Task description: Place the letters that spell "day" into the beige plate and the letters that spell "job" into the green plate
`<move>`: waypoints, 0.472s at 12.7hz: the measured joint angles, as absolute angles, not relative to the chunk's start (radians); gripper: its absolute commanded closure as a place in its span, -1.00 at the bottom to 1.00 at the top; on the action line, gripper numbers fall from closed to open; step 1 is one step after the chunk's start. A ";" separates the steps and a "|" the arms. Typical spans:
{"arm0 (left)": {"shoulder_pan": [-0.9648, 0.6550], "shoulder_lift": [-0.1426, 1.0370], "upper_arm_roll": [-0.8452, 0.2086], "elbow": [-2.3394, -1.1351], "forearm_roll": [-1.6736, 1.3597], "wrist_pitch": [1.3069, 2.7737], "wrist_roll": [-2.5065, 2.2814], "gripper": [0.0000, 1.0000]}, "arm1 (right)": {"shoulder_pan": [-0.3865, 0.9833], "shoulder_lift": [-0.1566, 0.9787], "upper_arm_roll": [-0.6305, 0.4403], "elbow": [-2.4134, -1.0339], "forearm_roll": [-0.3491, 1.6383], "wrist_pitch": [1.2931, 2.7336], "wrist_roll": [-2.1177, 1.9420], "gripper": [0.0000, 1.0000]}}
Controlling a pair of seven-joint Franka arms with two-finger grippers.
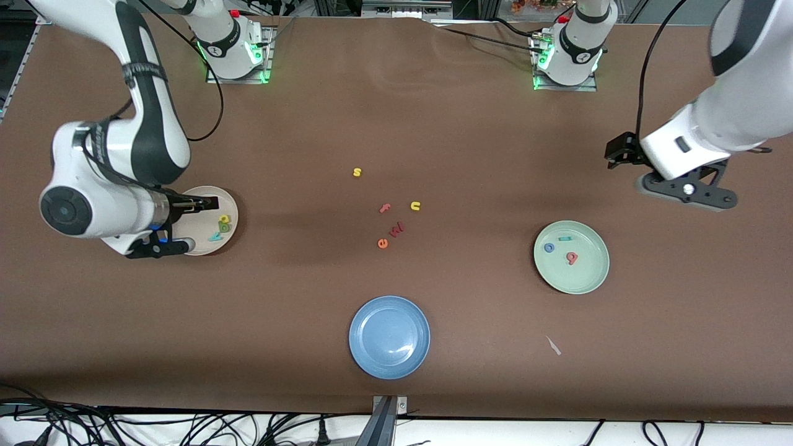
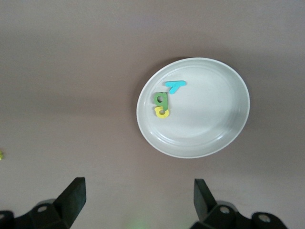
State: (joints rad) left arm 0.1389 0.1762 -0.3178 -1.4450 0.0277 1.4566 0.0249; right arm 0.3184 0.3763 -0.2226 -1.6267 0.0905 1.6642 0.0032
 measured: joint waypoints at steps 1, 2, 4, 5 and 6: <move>0.092 0.163 -0.243 -1.445 0.008 1.478 0.025 -1.00 | 0.316 0.327 -0.212 -1.649 0.081 1.666 0.018 -1.00; 0.054 0.150 -0.189 -1.448 -0.001 1.495 0.024 -1.00 | 0.303 0.271 -0.196 -1.679 0.072 1.672 0.026 -1.00; 0.007 0.117 -0.134 -1.472 -0.002 1.502 0.014 -1.00 | 0.208 0.150 -0.120 -1.735 0.059 1.682 0.021 -1.00; -0.007 0.093 -0.124 -1.503 -0.002 1.515 -0.008 -1.00 | 0.162 0.091 -0.094 -1.751 0.051 1.677 0.013 -1.00; -0.015 0.062 -0.122 -1.546 -0.002 1.540 -0.034 -1.00 | 0.136 0.042 -0.086 -1.755 0.036 1.661 -0.003 -1.00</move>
